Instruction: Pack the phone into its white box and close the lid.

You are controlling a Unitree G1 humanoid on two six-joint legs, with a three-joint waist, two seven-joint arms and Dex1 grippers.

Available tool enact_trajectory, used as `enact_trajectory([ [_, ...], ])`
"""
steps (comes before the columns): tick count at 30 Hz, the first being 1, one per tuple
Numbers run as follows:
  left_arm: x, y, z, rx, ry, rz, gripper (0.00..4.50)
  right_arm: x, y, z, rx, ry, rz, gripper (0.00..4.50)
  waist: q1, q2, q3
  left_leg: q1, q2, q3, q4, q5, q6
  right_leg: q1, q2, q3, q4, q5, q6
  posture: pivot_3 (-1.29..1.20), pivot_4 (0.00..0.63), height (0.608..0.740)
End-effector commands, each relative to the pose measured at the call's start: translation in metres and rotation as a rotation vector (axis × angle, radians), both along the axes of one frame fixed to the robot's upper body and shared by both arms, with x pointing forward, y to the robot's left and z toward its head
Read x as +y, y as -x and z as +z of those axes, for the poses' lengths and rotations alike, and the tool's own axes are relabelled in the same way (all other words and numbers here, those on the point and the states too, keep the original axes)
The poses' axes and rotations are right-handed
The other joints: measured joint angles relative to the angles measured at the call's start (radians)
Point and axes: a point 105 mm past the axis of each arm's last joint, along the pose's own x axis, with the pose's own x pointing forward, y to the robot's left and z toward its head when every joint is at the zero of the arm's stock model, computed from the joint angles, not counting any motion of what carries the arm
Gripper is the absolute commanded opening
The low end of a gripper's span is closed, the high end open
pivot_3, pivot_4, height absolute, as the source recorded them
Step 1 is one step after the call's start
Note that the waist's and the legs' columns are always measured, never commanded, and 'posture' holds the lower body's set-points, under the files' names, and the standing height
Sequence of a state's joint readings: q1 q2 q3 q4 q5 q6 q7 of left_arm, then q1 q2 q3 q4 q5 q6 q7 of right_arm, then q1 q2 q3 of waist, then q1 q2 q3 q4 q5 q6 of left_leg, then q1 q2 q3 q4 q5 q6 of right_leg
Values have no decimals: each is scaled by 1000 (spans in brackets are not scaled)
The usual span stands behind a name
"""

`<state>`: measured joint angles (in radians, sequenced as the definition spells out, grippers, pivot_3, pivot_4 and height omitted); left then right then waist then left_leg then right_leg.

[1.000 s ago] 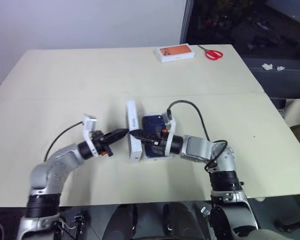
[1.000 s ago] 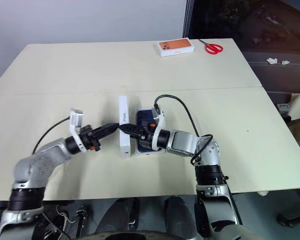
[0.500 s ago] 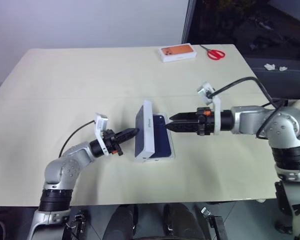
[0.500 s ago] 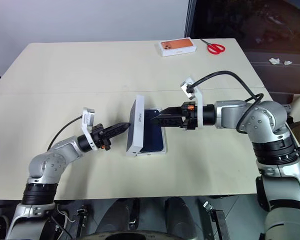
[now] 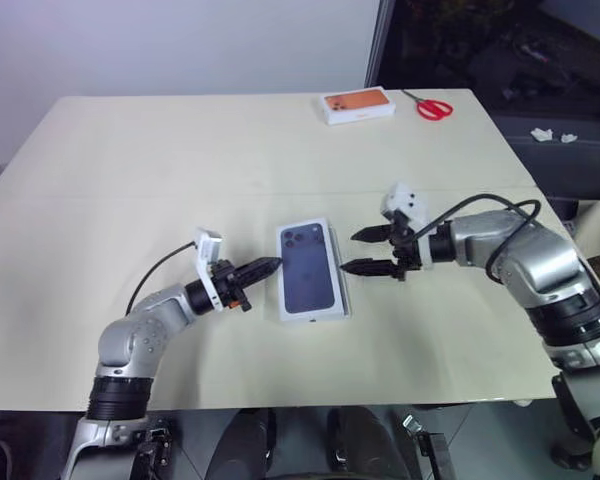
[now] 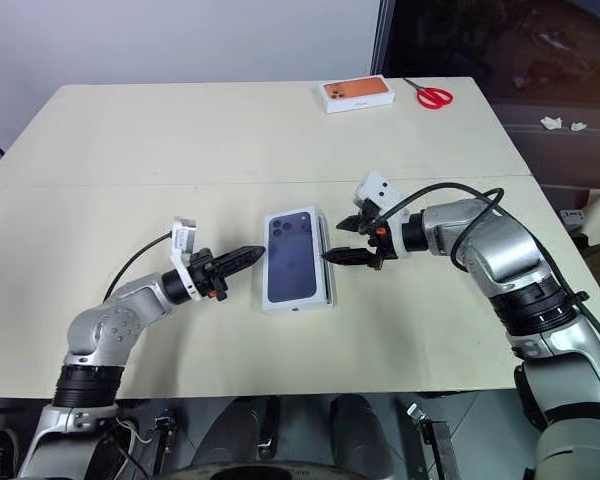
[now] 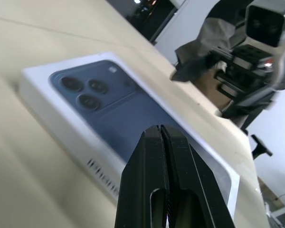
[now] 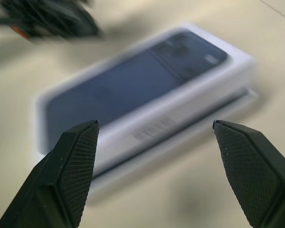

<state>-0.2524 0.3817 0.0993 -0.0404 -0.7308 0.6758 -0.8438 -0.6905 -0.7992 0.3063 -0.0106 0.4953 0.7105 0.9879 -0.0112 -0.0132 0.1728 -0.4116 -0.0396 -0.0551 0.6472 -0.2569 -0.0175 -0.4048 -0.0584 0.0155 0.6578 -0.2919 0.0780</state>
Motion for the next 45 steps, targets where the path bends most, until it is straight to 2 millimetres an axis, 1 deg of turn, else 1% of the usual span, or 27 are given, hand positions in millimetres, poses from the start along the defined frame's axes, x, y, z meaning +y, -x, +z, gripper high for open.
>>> enact_trajectory([
  [1, 16, -1, 11, -39, -14, 32, 56, 8, 1, 7, -72, 1, 53, 3991, -2, 0, 0, 0, 0, 0, 0, 0, 0, 0, 0, 0, 0, 0, 0, 0, 150, 740],
  [2, 18, -1, 11, -39, -17, 40, 56, 8, 1, 6, -80, 10, 59, 3991, -1, 0, 0, 0, 0, 0, 0, 0, 0, 0, 0, 0, 0, 0, 0, 0, 150, 740],
  [5, 25, -3, 8, -24, -40, 65, 56, 9, -9, 12, -132, -12, 20, 3182, 0, 0, 0, 0, 0, 0, 0, 0, 0, 0, 0, 0, 0, 0, 0, 0, 150, 740],
  [8, 27, -7, -8, 26, -108, 94, 56, 7, -14, 8, -186, 44, 18, 1720, 2, 0, 0, 0, -1, 0, 0, 0, 0, 0, -1, 0, 0, 0, 0, 0, 150, 740],
  [11, 23, -9, -15, 32, -152, 90, 56, 8, -13, 2, -190, 59, 26, 173, 2, 0, 0, 0, -1, 0, 0, 0, 0, 0, -2, 0, 0, 0, 0, 0, 150, 740],
  [12, 20, -9, -15, 21, -161, 83, 56, 8, -13, 0, -193, 67, 32, 75, 1, 0, 0, 0, -1, 0, 0, 0, 0, 0, -2, 0, 0, 0, 0, 0, 150, 740],
  [16, 5, -13, -17, 6, -205, 48, 56, 9, -12, -5, -192, 88, 41, 75, 1, 0, 0, 0, -2, 0, 0, 0, 0, 0, -2, 0, 0, 0, 0, 0, 150, 740],
  [19, -10, -11, -20, 27, -227, -5, 56, 10, -14, -6, -203, 100, 45, 75, 1, 0, 0, 0, -2, 0, 0, 0, 0, 0, -2, 0, 0, 0, 0, 0, 150, 740],
  [23, -21, -9, -20, 13, -230, -44, 56, 14, -13, -7, -212, 103, 60, 75, -1, 0, 0, 0, -2, 0, 0, 0, 0, 0, -2, 0, 0, 0, 0, 0, 150, 740],
  [25, -23, -9, -20, 20, -223, -50, 56, 16, -12, -7, -222, 112, 72, 75, 0, 0, 0, 0, -2, 0, 0, 0, -1, 0, -2, 0, 0, 0, 0, 0, 150, 740],
  [31, -24, -9, -12, 16, -185, -49, 56, 23, -9, -3, -224, 99, 100, 75, 0, 0, 0, 0, -2, 0, 1, 0, -1, 0, -2, 0, 1, 0, 0, 0, 150, 740],
  [36, -29, -11, -5, 3, -145, -44, 56, 23, -7, -5, -228, 119, 119, 75, 0, 0, 0, 0, -2, 0, 1, 0, -1, 0, -2, 0, 1, 0, 0, 0, 150, 740],
  [39, -35, -10, 5, -8, -92, -47, 56, 24, -5, -5, -226, 121, 131, 75, 0, 0, 0, 0, -2, 0, 1, 0, -1, 0, -2, 0, 1, 0, 0, 0, 150, 740],
  [41, -35, -10, 9, -19, -74, -43, 56, 25, -4, -7, -223, 125, 135, 75, 0, 0, 0, 0, -2, 0, 1, 0, -1, 0, -2, 0, 1, 0, 0, 0, 150, 740],
  [45, -35, -10, 12, -23, -61, -41, 56, 24, -2, -12, -219, 143, 143, 75, 0, 0, 0, 0, -2, 0, 1, 0, -1, 0, -2, 0, 1, 0, 0, 0, 150, 740],
])
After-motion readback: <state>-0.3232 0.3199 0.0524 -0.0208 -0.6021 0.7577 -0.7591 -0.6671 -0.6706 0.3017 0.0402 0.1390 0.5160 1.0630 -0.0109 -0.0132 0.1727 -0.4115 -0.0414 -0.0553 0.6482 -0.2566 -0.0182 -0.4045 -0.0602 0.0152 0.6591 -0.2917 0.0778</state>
